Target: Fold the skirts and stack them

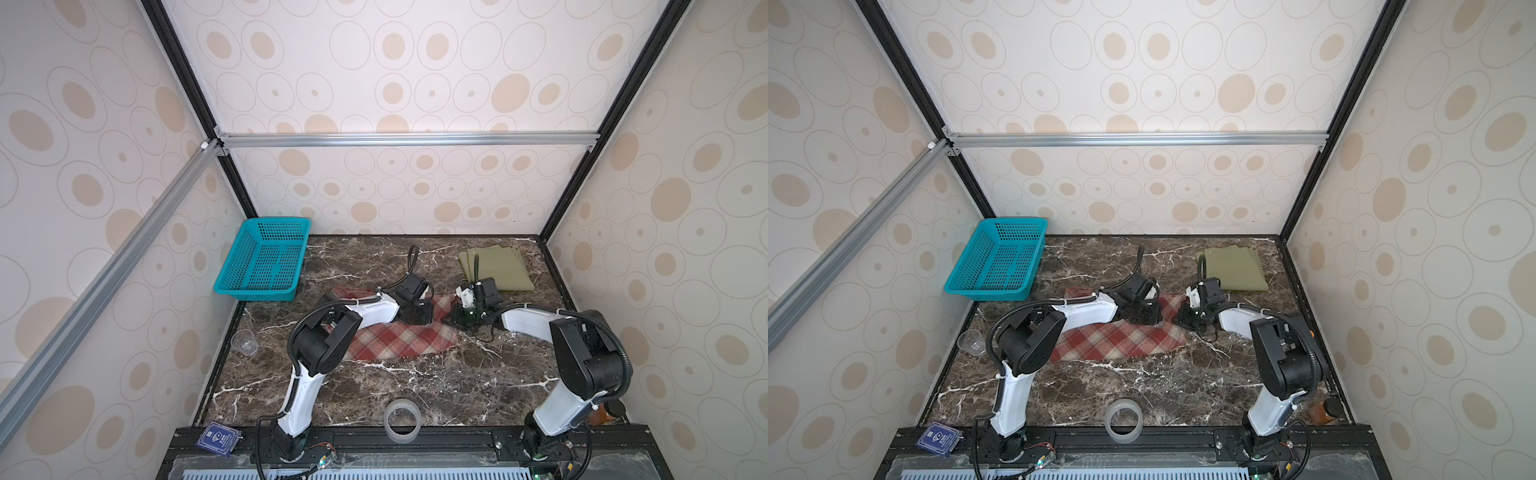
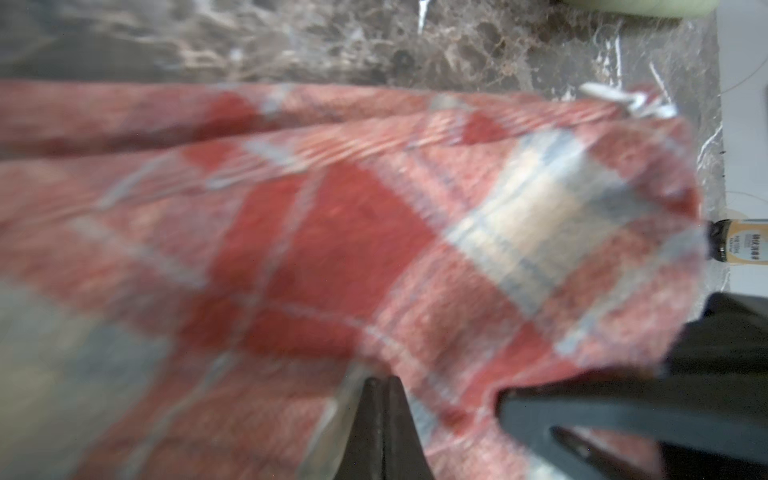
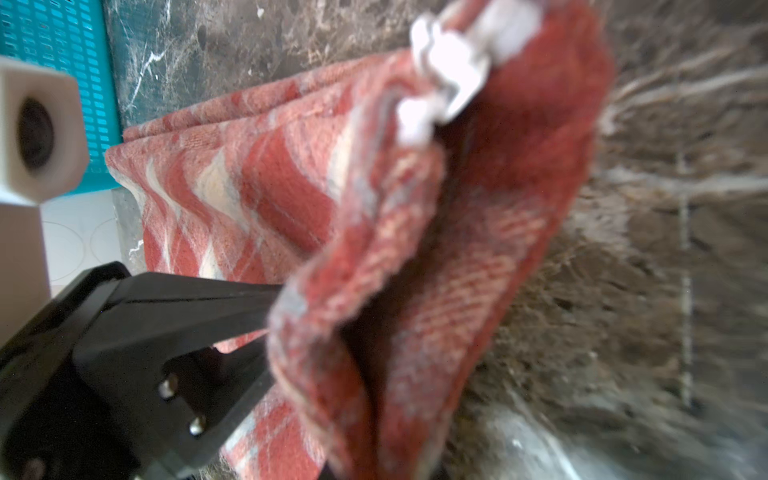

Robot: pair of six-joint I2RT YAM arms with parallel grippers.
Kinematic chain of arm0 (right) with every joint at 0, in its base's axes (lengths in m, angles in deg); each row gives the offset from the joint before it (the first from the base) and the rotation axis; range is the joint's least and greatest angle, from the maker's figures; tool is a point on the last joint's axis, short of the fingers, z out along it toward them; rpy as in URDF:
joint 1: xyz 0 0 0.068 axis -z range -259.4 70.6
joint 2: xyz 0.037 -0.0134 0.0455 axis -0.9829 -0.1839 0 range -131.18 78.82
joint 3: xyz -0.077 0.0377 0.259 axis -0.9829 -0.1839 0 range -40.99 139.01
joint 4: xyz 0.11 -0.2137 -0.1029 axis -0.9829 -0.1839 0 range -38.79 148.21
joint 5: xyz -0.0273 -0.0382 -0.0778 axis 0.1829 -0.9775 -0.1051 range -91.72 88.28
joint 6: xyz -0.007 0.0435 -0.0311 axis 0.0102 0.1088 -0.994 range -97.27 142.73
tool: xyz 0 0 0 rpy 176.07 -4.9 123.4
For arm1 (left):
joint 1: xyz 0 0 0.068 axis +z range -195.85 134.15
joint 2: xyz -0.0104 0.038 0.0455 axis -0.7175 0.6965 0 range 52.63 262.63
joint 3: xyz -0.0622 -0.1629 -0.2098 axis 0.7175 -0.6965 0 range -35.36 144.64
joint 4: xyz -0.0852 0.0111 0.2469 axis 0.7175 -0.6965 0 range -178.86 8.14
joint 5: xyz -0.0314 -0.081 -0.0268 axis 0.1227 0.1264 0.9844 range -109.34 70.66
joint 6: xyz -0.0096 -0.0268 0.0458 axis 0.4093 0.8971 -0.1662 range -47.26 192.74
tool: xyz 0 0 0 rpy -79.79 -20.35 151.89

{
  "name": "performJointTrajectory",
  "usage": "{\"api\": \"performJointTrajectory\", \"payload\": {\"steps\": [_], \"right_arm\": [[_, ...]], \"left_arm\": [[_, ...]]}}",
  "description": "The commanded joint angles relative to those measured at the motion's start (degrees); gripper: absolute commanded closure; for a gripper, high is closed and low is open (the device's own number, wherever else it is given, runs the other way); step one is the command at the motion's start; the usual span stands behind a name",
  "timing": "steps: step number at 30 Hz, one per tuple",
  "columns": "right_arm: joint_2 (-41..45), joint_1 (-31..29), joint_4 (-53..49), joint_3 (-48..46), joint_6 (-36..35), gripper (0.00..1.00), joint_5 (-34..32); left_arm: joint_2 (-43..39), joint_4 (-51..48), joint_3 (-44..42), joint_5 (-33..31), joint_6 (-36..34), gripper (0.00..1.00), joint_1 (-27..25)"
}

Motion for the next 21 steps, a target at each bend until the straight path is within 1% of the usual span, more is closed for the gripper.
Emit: {"api": "performJointTrajectory", "payload": {"steps": [1, 7, 11, 17, 21], "right_arm": [[2.5, 0.05, -7.96, 3.12, -3.75, 1.0, -3.15], [2.82, 0.36, -13.98, 6.86, -5.94, 1.0, -4.71], [3.21, 0.32, -18.43, 9.33, -7.47, 1.0, -7.33], [4.04, 0.33, -25.43, 14.14, -9.2, 1.0, -11.07], [4.82, 0.37, -29.42, 17.37, -9.77, 1.0, -13.28]], "left_arm": [[-5.43, -0.46, -2.54, -0.53, -0.33, 0.97, 3.63], [-10.7, -0.9, -7.86, -1.71, -1.66, 0.97, 5.96], [-13.69, -0.44, -11.9, -1.72, -2.14, 0.97, 6.8], [-15.92, 2.5, -17.04, -0.17, -1.99, 0.97, 6.74], [-16.56, 5.72, -19.55, 1.3, -0.84, 0.96, 5.72]]}}
